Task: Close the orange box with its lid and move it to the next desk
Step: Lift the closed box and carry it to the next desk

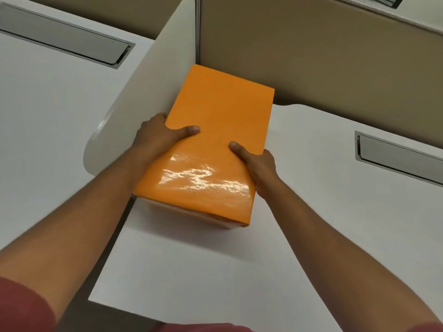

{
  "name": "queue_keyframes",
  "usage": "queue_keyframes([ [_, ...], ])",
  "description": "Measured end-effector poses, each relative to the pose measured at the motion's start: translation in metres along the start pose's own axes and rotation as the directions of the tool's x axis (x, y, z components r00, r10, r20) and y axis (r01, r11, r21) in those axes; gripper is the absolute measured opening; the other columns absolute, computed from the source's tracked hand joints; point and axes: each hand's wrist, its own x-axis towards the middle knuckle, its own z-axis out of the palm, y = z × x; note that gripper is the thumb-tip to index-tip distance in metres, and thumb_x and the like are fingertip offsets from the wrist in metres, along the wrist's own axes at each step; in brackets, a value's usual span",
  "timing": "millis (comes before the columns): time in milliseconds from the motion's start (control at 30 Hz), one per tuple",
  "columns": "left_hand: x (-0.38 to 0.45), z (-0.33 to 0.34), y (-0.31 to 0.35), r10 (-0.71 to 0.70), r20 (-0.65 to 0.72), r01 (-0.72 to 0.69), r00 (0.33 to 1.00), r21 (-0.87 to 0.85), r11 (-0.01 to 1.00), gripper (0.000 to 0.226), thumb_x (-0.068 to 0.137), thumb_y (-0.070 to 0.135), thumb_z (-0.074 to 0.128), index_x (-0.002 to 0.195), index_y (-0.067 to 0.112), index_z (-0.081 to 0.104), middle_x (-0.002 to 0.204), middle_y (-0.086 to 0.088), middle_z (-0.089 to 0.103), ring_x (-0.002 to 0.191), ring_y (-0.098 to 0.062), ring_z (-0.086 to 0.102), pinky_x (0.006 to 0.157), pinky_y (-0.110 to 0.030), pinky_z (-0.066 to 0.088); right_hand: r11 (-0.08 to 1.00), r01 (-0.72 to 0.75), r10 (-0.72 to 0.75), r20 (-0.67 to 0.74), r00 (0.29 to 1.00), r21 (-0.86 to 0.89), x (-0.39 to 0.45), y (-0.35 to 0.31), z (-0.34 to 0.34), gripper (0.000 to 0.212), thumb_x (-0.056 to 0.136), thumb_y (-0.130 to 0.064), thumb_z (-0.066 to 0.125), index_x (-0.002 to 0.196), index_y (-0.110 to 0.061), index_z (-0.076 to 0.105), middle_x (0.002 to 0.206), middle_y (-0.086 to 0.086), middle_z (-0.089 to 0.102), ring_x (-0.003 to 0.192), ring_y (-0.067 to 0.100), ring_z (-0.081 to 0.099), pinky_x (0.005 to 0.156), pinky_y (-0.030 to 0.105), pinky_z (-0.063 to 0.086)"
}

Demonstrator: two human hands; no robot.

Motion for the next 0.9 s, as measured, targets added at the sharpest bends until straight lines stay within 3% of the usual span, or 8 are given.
queue_keyframes([
  [67, -0.015, 0.006, 0.0, 0.173, -0.146, -0.132, 0.974, 0.254, 0.958, 0.098, 0.085, 0.075, 0.064, 0.159, 0.017, 0.035, 0.163, -0.012, 0.043, 0.14, -0.039, 0.05, 0.104, -0.055, 0.047, 0.972, 0.103, -0.126, -0.101, 0.987, -0.211, -0.013, -0.002, 0.0, 0.129, 0.07, -0.075, 0.084, 0.168, -0.02, 0.021, 0.173, 0.01, 0.035, 0.153, 0.033, 0.045, 0.122, 0.054, 0.043],
  [133, -0.039, 0.018, -0.007, 0.424, -0.193, -0.329, 0.885, 0.386, 0.862, 0.075, 0.101, 0.057, 0.053, 0.16, 0.014, 0.034, 0.17, -0.01, 0.032, 0.15, -0.036, 0.041, 0.113, -0.056, 0.041, 0.826, 0.318, -0.405, -0.098, 0.909, -0.465, -0.035, 0.005, -0.003, 0.107, 0.094, -0.067, 0.064, 0.171, -0.019, 0.007, 0.181, 0.005, 0.008, 0.165, 0.029, 0.019, 0.13, 0.052, 0.027],
  [167, -0.05, 0.026, -0.013, 0.516, -0.16, -0.418, 0.842, 0.412, 0.81, 0.067, 0.105, 0.05, 0.046, 0.159, 0.011, 0.039, 0.17, -0.011, 0.032, 0.153, -0.034, 0.038, 0.118, -0.055, 0.037, 0.714, 0.423, -0.533, -0.041, 0.845, -0.558, -0.049, 0.009, -0.003, 0.097, 0.099, -0.065, 0.055, 0.171, -0.019, 0.009, 0.181, 0.005, 0.006, 0.166, 0.028, 0.014, 0.132, 0.052, 0.023],
  [233, -0.065, 0.043, -0.026, 0.579, -0.035, -0.501, 0.815, 0.459, 0.734, 0.067, 0.106, 0.05, 0.033, 0.156, 0.008, 0.044, 0.17, -0.014, 0.032, 0.157, -0.035, 0.029, 0.127, -0.055, 0.025, 0.507, 0.532, -0.631, 0.129, 0.765, -0.678, -0.066, 0.027, 0.003, 0.085, 0.101, -0.061, 0.042, 0.17, -0.016, 0.019, 0.181, 0.008, 0.011, 0.167, 0.029, 0.008, 0.133, 0.051, 0.013],
  [333, -0.065, 0.055, -0.032, 0.54, 0.051, -0.476, 0.84, 0.547, 0.688, 0.072, 0.106, 0.056, 0.024, 0.161, 0.012, 0.036, 0.173, -0.013, 0.025, 0.161, -0.034, 0.017, 0.13, -0.054, 0.015, 0.309, 0.515, -0.576, 0.273, 0.771, -0.8, -0.067, 0.04, 0.017, 0.082, 0.103, -0.062, 0.03, 0.169, -0.014, 0.027, 0.18, 0.01, 0.015, 0.168, 0.031, 0.003, 0.134, 0.056, 0.006],
  [533, -0.009, 0.044, -0.011, 0.539, 0.045, -0.458, 0.841, 0.589, 0.665, 0.076, 0.104, 0.06, 0.02, 0.163, 0.014, 0.032, 0.173, -0.011, 0.026, 0.161, -0.034, 0.018, 0.13, -0.053, 0.013, 0.278, 0.491, -0.588, 0.258, 0.767, -0.826, -0.019, 0.008, 0.036, 0.084, 0.101, -0.063, 0.024, 0.167, -0.011, 0.032, 0.179, 0.012, 0.021, 0.167, 0.034, 0.01, 0.134, 0.058, 0.007],
  [900, 0.081, 0.033, 0.035, 0.521, 0.048, -0.434, 0.852, 0.622, 0.652, 0.071, 0.107, 0.057, 0.024, 0.165, 0.016, 0.026, 0.175, -0.01, 0.02, 0.161, -0.033, 0.014, 0.131, -0.052, 0.009, 0.243, 0.479, -0.577, 0.271, 0.77, -0.844, 0.067, -0.054, 0.049, 0.082, 0.104, -0.063, 0.027, 0.169, -0.013, 0.025, 0.179, 0.012, 0.018, 0.167, 0.035, 0.007, 0.133, 0.059, 0.004],
])
